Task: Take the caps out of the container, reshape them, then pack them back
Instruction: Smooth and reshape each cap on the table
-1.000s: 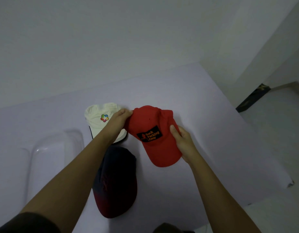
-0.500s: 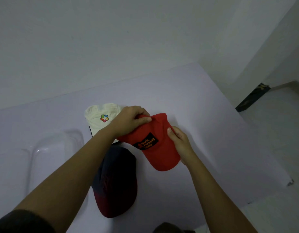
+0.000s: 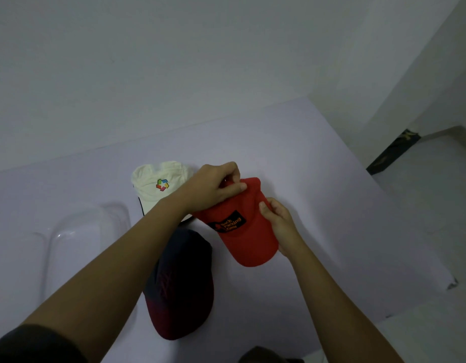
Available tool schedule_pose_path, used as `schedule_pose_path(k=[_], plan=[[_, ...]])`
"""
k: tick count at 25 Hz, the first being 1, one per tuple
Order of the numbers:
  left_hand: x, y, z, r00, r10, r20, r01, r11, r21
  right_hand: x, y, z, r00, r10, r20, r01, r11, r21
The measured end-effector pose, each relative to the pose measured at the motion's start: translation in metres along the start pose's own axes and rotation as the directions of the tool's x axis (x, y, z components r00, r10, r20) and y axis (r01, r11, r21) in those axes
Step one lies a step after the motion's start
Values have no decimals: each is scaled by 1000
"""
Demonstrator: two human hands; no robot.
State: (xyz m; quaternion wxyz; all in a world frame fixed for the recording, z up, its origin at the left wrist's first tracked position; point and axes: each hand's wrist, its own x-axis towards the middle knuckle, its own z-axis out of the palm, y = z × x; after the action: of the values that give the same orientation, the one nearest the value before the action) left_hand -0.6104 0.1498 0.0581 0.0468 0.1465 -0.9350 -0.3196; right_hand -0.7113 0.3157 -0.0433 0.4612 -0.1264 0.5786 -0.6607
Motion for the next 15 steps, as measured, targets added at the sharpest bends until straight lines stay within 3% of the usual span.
schedule_pose_path(k=[3,7,15], plan=[[3,-3,-6,991,-122,56,116,988,105,-2,1,0,999,-25,-31,26,999,38],[0,-1,-3,989,-70,129,47,984,174,-5,1,-1,999,-29,-33,30,999,36],[-1,-2,4,994,-12,108,-11,978,208,-8,-8,0,995,-99,8,99,995,-12]])
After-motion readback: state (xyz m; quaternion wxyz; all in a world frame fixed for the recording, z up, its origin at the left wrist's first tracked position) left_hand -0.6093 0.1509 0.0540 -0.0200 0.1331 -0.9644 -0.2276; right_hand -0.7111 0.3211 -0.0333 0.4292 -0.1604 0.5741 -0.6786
